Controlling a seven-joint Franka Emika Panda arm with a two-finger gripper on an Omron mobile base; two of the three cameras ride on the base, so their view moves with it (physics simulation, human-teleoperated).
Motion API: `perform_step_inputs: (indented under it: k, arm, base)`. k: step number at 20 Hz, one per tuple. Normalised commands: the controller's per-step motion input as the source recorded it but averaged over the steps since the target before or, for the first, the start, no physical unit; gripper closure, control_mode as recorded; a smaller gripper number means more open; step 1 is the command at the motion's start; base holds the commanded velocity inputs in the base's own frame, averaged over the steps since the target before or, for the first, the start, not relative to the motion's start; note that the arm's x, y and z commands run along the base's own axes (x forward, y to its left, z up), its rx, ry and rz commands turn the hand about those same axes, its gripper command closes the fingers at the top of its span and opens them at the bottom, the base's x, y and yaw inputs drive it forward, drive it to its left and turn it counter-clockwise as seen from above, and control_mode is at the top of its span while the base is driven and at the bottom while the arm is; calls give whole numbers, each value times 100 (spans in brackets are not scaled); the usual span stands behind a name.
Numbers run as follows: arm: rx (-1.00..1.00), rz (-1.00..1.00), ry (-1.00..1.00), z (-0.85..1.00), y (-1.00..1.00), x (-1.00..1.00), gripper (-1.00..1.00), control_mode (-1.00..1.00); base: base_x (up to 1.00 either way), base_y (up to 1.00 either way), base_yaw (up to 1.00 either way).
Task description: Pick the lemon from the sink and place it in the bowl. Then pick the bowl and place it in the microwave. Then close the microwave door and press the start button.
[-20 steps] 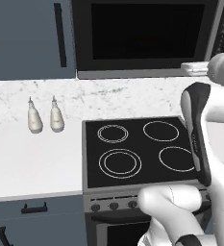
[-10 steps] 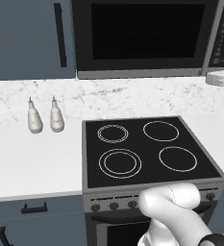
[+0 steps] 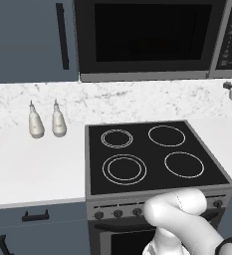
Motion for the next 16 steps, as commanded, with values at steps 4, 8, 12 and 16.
perform_step_inputs:
  k: [4,8,12,16]
  arm:
    - [-13,7,-1,0,-2,-5,-100,-100]
    - [-11,1,-1,0,-5,0,-100,-100]
    - [-8,0,0,0,-10,0,-100,-100]
    - [-7,0,0,0,-6,0,-100,-100]
  base:
    - [0,0,0]
    - [0,0,0]
    - [0,0,0]
    - [0,0,0]
